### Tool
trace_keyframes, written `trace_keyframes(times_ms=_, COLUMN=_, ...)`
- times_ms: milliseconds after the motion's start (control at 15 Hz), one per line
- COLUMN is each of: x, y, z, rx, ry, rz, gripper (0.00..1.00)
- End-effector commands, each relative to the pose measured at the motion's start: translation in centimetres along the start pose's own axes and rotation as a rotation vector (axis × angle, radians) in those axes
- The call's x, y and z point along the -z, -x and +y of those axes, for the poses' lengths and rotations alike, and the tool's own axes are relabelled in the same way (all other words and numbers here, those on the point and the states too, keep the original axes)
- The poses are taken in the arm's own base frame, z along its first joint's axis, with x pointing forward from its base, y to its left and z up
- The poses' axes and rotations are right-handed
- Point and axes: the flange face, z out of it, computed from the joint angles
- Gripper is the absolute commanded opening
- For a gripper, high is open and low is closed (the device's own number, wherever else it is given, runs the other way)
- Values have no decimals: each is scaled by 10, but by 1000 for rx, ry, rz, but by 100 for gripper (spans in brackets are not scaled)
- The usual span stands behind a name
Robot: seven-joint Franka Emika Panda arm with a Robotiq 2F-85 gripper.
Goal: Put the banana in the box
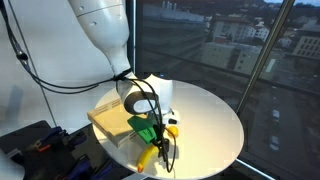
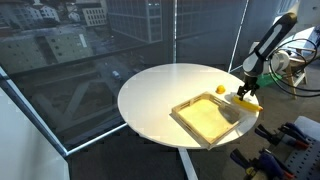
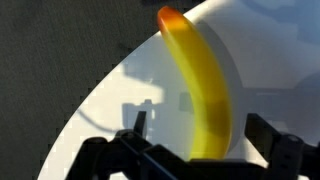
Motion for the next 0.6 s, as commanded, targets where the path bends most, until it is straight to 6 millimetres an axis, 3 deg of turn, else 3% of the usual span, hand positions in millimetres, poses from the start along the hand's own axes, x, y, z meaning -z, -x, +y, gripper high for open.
trace_keyframes(times_ms=0, x=1, y=-1, z=7, rx=-16, ry=-2, rz=2, gripper=100)
trace_keyframes(times_ms=533, x=-1, y=-1, z=2, rx=-10, ry=-5, rz=-3, gripper=100)
